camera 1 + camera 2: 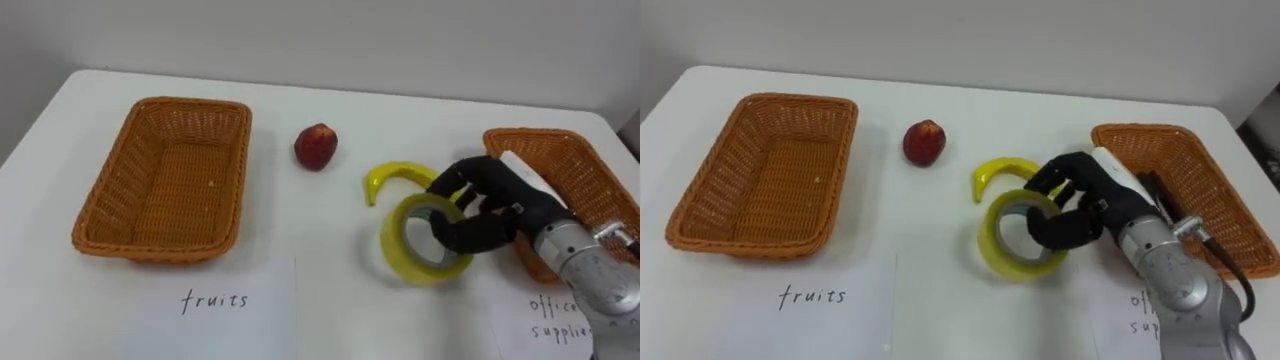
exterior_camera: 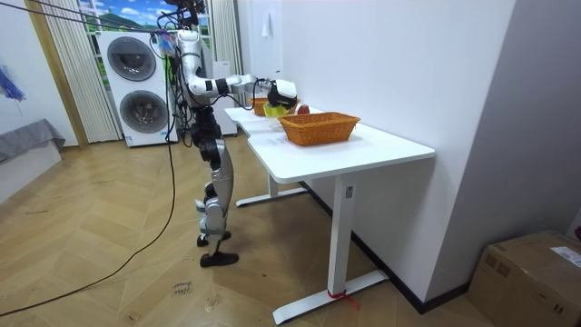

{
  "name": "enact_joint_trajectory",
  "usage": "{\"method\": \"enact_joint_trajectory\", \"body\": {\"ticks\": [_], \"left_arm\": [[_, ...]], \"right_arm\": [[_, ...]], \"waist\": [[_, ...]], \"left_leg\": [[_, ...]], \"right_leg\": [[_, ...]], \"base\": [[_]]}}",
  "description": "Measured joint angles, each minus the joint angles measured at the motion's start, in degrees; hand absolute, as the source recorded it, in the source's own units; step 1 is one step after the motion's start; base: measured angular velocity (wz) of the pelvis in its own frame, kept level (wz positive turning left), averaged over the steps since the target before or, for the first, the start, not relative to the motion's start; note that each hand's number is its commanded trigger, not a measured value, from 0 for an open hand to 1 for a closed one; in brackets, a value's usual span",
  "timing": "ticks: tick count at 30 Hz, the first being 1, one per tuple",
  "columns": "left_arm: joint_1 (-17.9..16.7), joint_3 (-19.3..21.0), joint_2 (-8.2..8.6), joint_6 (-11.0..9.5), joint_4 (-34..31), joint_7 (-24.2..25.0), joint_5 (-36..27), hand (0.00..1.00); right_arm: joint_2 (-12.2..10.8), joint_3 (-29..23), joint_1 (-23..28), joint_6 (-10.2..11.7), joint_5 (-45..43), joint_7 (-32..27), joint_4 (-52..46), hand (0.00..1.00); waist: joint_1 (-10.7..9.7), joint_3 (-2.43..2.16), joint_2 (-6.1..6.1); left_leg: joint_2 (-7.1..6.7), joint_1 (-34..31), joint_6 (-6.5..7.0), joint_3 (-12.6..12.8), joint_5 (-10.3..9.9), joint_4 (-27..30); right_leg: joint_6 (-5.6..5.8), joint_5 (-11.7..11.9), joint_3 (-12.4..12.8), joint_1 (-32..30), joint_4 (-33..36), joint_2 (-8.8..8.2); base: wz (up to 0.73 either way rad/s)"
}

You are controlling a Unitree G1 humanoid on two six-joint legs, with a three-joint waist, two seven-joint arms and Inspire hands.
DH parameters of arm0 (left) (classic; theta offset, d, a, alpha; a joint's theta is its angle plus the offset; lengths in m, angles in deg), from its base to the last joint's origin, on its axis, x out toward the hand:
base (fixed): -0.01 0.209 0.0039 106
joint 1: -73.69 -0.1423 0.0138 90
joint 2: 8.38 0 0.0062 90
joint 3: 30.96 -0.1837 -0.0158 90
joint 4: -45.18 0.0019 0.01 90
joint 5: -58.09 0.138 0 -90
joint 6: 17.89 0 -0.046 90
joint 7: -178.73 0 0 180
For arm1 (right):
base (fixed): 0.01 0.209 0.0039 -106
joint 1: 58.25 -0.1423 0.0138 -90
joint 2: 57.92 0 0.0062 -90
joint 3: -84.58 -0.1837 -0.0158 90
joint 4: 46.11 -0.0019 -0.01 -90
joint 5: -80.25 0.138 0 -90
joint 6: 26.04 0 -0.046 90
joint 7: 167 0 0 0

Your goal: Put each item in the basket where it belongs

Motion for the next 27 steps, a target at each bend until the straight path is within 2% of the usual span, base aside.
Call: {"method": "enact_joint_trajectory", "body": {"ticks": [1,12,16,19,24,27], "left_arm": [[0.1,-0.6,0.06,0.0,0.0,0.0,0.0,0.0],[-2.2,-0.4,1.19,0.0,0.1,0.5,0.0,0.0],[-2.5,-0.5,1.27,-0.2,0.1,0.5,-0.1,0.0],[-2.8,-0.5,1.45,-0.7,0.1,0.5,0.0,0.0],[-2.7,-0.5,1.94,-0.7,0.2,0.0,-0.1,0.0],[-2.6,-0.5,1.99,0.0,0.1,-0.2,-0.1,0.0]], "right_arm": [[-0.1,0.0,0.0,0.0,0.8,-0.9,0.0,1.0],[-0.2,-0.4,-0.1,0.5,3.6,-8.2,-1.3,1.0],[-0.1,-1.3,-0.1,1.7,5.6,-10.8,-1.4,1.0],[-0.1,-2.0,-0.1,1.8,8.1,-13.2,-1.4,1.0],[-0.2,-2.3,-0.1,2.3,14.4,-18.3,-1.4,1.0],[-0.2,-2.4,-0.1,2.3,17.0,-22.4,-1.3,1.0]], "waist": [[0.0,0.14,0.17],[0.3,0.24,0.85],[0.3,0.28,1.12],[0.1,0.16,1.2],[-0.1,0.26,1.32],[-0.1,0.35,1.49]], "left_leg": [[0.0,0.0,0.0,0.0,0.0,0.0],[0.05,0.0,-0.02,0.1,0.0,-0.1],[0.06,0.0,-0.02,0.1,0.0,-0.2],[0.05,0.1,-0.02,0.1,0.0,0.0],[0.05,0.5,-0.03,0.0,0.0,-0.4],[0.06,0.5,-0.03,0.0,0.0,-0.4]], "right_leg": [[0.0,0.0,0.0,0.0,0.0,0.01],[0.0,0.0,0.1,-0.2,0.0,0.11],[0.0,0.0,0.0,-0.2,0.0,0.12],[0.0,0.0,0.0,-0.1,0.0,0.12],[0.0,0.0,-0.1,0.3,-0.1,0.15],[0.0,0.0,-0.1,0.3,-0.1,0.14]], "base": [[0.0],[0.0],[0.0],[0.0],[0.0],[0.0]]}}
